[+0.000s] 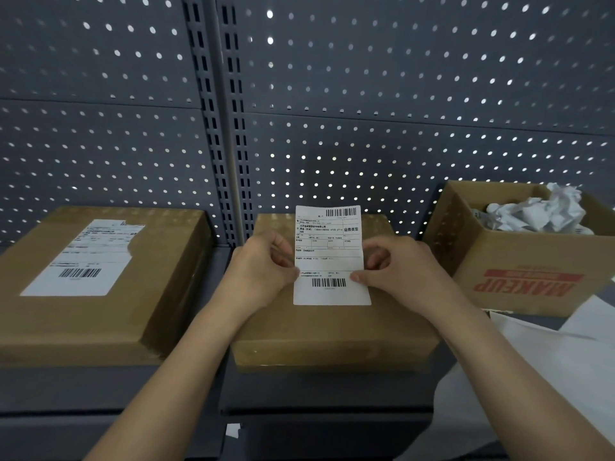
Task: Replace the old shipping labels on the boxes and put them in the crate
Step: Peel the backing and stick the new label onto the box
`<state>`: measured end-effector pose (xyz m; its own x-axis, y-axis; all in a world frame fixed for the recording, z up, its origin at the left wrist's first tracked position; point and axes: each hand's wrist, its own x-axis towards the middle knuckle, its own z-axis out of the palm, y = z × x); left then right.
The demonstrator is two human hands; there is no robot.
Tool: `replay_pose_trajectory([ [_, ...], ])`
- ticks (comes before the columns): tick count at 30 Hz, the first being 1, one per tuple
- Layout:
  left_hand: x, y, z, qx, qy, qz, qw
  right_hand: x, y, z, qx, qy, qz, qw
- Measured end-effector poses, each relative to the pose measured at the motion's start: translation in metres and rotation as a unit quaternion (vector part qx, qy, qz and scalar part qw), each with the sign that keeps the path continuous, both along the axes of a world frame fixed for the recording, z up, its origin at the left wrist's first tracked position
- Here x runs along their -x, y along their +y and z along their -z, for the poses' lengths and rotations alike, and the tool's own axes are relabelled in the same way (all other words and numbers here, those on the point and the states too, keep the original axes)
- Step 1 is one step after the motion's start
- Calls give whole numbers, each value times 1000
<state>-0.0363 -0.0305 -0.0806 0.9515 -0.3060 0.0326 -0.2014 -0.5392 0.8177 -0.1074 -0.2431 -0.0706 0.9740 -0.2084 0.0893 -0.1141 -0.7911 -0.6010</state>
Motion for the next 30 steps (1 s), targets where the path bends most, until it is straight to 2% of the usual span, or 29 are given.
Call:
replay_pose_trajectory([
  [8, 3, -2, 3, -12, -41, -17, 999, -2, -2, 1, 23, -3, 24, 999],
  [12, 12, -4, 5, -43, -143, -1, 989, 2, 2, 1, 35, -52, 3, 998],
  [16, 18, -7, 12, -117, -261, 47, 957, 4, 6, 6, 92, -61, -82, 990],
  [20, 21, -12, 15, -232, -210, 126, 941, 0, 13, 15, 163, -8, -176, 971],
  [23, 20, -12, 20, -315, -145, 159, 924, -3, 12, 23, 216, 58, -197, 955],
  [26, 17, -11, 20, -332, -131, 174, 918, -3, 11, 24, 248, 76, -204, 944],
  [30, 11, -12, 15, -304, -151, 155, 928, -3, 10, 17, 207, 34, -179, 961],
])
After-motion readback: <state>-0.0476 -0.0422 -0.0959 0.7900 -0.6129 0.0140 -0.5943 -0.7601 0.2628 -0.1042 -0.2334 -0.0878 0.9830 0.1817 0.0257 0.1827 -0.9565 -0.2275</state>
